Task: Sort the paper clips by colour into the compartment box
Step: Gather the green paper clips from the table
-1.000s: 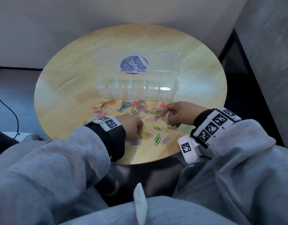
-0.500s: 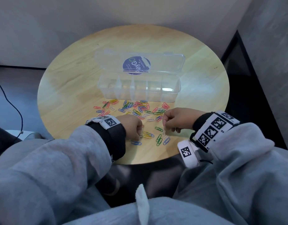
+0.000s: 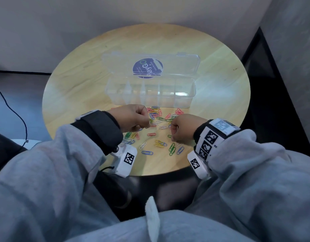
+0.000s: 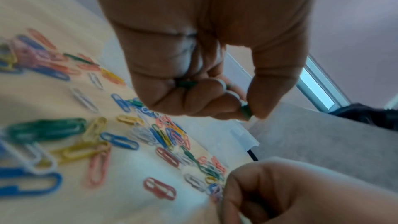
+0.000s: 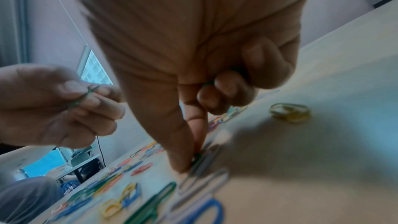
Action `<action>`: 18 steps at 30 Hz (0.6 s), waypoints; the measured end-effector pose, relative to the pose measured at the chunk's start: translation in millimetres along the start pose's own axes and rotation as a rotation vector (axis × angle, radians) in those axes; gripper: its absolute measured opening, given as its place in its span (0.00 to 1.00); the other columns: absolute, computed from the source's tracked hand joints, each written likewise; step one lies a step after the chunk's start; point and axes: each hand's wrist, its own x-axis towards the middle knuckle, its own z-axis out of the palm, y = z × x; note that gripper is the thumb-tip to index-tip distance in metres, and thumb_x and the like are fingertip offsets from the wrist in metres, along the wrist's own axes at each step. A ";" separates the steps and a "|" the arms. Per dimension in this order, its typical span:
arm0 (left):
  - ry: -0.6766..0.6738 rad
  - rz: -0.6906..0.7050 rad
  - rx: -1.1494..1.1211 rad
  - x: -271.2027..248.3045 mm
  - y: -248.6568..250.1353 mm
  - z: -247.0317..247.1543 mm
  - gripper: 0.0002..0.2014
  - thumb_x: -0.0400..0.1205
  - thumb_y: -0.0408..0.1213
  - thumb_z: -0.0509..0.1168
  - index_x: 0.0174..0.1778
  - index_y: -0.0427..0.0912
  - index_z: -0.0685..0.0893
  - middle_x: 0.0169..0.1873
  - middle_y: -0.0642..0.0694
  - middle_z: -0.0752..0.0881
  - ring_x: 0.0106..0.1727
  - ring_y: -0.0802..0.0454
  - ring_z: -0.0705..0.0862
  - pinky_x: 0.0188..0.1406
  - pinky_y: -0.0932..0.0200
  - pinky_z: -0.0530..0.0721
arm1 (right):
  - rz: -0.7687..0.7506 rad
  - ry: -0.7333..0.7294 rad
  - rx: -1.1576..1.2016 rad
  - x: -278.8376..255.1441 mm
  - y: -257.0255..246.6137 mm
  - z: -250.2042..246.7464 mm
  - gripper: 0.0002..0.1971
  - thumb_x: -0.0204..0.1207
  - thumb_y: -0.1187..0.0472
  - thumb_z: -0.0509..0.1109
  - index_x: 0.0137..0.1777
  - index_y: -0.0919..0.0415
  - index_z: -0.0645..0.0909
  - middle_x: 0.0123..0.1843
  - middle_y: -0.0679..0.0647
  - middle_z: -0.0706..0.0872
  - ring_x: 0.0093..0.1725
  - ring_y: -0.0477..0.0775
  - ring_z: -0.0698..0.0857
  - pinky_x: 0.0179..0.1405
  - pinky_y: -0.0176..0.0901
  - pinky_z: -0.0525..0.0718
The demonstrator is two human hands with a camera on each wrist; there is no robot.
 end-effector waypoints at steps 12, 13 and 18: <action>-0.160 -0.208 -0.526 3.2 10.2 15.3 0.14 0.77 0.28 0.49 0.32 0.38 0.78 0.25 0.47 0.75 0.21 0.56 0.74 0.18 0.70 0.76 | -0.010 -0.056 0.061 -0.7 5.1 -4.0 0.12 0.69 0.65 0.66 0.26 0.54 0.73 0.25 0.47 0.76 0.27 0.47 0.74 0.25 0.35 0.73; -0.174 -0.219 -0.521 2.6 10.6 16.7 0.13 0.77 0.29 0.50 0.32 0.38 0.78 0.24 0.47 0.75 0.21 0.55 0.75 0.18 0.70 0.76 | -0.009 -0.052 0.109 -0.4 8.2 -8.6 0.12 0.69 0.64 0.68 0.27 0.54 0.74 0.26 0.47 0.77 0.29 0.48 0.75 0.27 0.36 0.73; -0.110 -0.223 -0.048 5.6 11.9 34.1 0.06 0.79 0.35 0.63 0.35 0.43 0.76 0.23 0.50 0.71 0.23 0.56 0.66 0.18 0.69 0.64 | 0.009 0.011 0.325 -4.9 24.0 -32.9 0.09 0.70 0.64 0.71 0.31 0.57 0.76 0.28 0.50 0.78 0.26 0.48 0.74 0.30 0.37 0.75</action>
